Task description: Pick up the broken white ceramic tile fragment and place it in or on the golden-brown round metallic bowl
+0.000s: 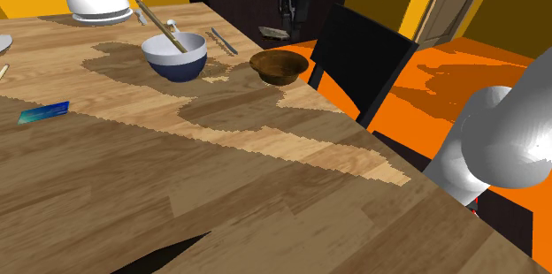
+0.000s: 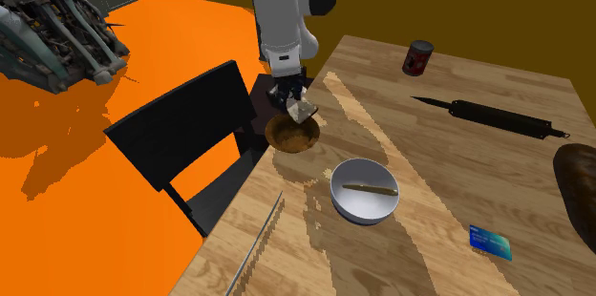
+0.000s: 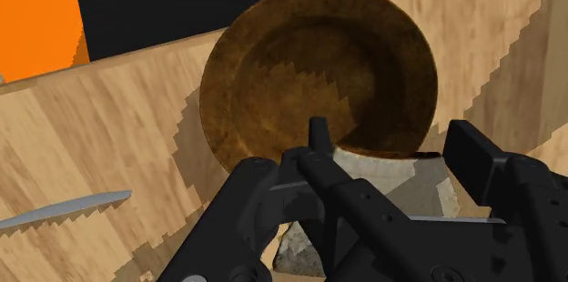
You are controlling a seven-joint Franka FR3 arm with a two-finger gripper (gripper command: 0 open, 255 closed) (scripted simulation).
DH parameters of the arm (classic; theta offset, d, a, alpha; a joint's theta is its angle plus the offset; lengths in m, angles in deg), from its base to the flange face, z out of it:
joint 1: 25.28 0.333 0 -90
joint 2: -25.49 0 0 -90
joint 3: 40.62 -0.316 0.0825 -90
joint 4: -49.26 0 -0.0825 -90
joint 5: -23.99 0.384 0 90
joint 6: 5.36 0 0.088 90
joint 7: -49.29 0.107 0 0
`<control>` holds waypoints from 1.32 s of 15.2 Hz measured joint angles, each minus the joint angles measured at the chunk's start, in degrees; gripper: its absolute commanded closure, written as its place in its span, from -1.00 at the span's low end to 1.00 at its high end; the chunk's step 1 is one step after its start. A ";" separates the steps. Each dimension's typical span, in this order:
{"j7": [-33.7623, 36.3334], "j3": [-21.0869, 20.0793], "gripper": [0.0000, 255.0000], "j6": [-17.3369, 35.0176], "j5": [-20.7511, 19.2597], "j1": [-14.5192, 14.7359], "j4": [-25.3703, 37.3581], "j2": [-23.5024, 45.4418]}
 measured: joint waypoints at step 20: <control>-3.14 1.44 1.00 10.36 -0.35 -1.01 -11.35 -0.79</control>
